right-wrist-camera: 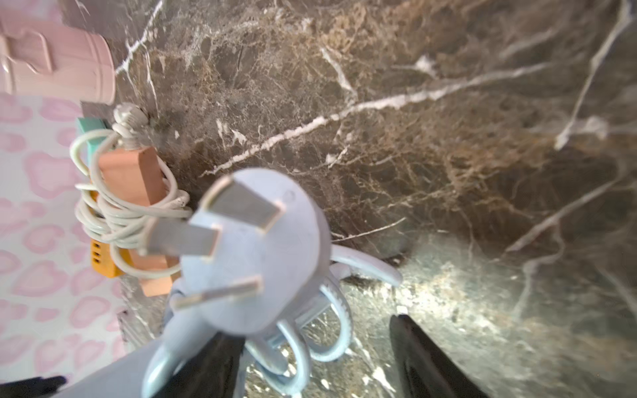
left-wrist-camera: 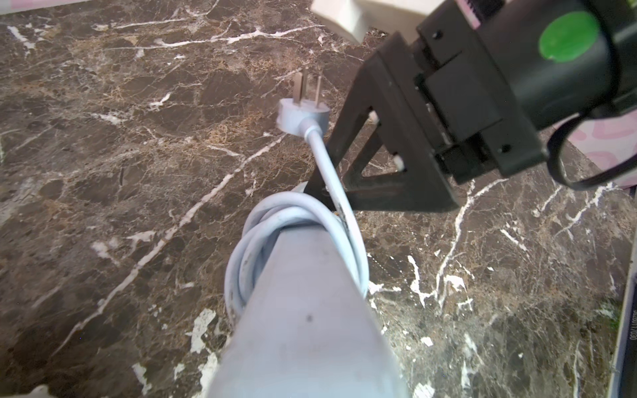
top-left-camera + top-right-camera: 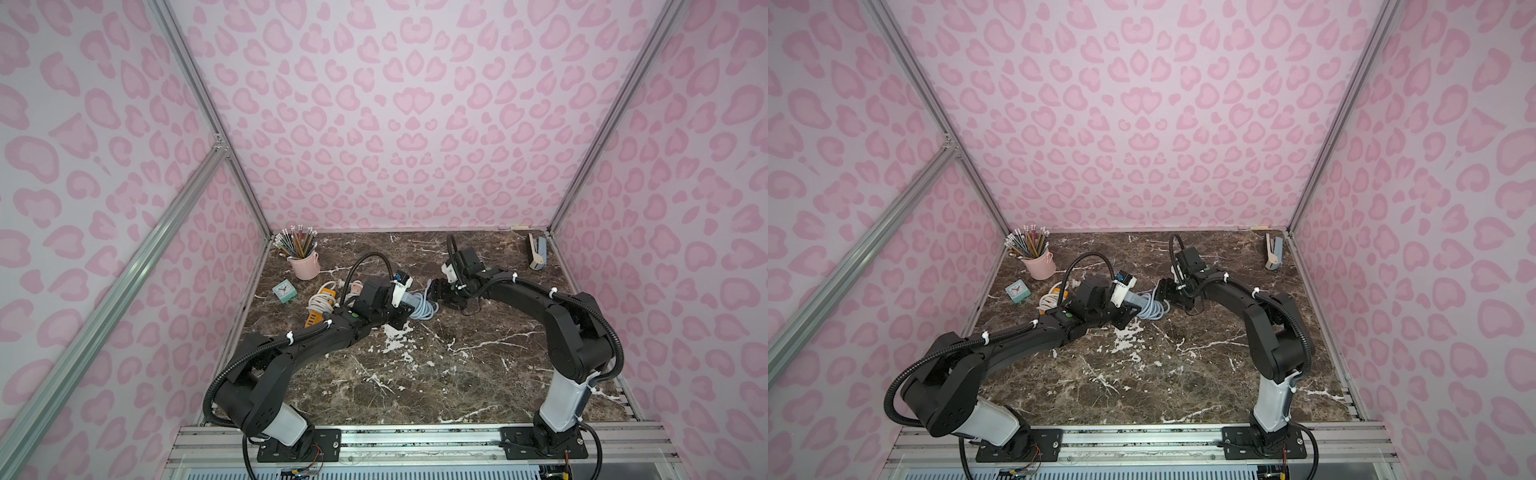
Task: Wrap the cord around the power strip
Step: Wrap the power cord around the power strip, then place the power strip at the center of the board.
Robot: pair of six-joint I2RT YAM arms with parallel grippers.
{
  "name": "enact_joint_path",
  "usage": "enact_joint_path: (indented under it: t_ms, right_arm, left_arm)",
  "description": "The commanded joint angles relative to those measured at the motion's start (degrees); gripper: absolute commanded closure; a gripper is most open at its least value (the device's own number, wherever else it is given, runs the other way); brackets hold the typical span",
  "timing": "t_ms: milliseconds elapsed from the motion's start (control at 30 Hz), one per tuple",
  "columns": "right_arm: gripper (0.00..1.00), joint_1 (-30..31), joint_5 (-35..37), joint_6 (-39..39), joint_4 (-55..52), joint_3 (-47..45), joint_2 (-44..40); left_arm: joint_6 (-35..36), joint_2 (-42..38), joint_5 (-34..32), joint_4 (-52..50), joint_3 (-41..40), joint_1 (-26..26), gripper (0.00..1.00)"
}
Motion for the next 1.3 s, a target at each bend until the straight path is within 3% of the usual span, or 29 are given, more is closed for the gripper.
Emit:
enact_joint_path:
  t_ms: [0, 267, 567, 800, 1100, 1200, 1267]
  right_arm:
    - [0.25, -0.49, -9.79, 17.16, 11.33, -7.27, -3.04]
    - [0.21, 1.27, -8.33, 39.62, 26.18, -16.07, -7.57]
    - [0.22, 4.91, -5.49, 56.18, 39.21, -20.53, -4.91]
    - [0.26, 7.19, -5.17, 55.61, 37.58, -17.11, -1.68]
    - [0.46, 6.8, -0.28, 44.88, 24.42, -13.53, -0.48]
    - [0.49, 6.78, 2.59, 39.88, 17.89, -10.56, -0.19]
    - [0.5, 6.83, 4.32, 37.0, 14.64, -8.96, -0.12]
  left_arm:
    - [-0.75, -0.54, 2.49, 3.42, -1.26, -0.83, 0.97]
    - [-3.5, -2.41, 1.24, 7.84, -4.32, -2.19, 0.97]
    - [-6.43, -3.56, -0.29, 9.35, -6.01, -4.96, 0.97]
    - [-7.01, -4.93, -0.27, 9.19, -6.65, -5.32, 0.86]
    - [-6.04, -9.76, -0.1, 2.34, -5.24, -5.27, 0.36]
    - [-6.27, -12.39, 0.01, 0.8, -5.91, -5.23, 0.24]
    - [-6.34, -15.29, -0.6, -0.17, -6.3, -5.17, 0.22]
